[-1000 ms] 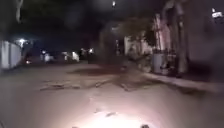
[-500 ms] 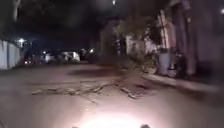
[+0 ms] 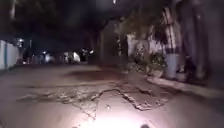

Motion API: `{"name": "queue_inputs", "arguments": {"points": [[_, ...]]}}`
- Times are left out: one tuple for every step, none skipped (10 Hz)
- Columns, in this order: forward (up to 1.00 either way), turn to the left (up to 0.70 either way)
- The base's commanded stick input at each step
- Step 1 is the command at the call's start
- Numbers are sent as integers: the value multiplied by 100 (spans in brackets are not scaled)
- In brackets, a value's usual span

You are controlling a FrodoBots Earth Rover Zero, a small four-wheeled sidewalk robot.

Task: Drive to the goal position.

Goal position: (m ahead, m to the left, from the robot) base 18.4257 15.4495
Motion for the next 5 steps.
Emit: {"name": "queue_inputs", "arguments": {"points": [[70,0],[70,0],[70,0],[70,0],[70,0]]}}
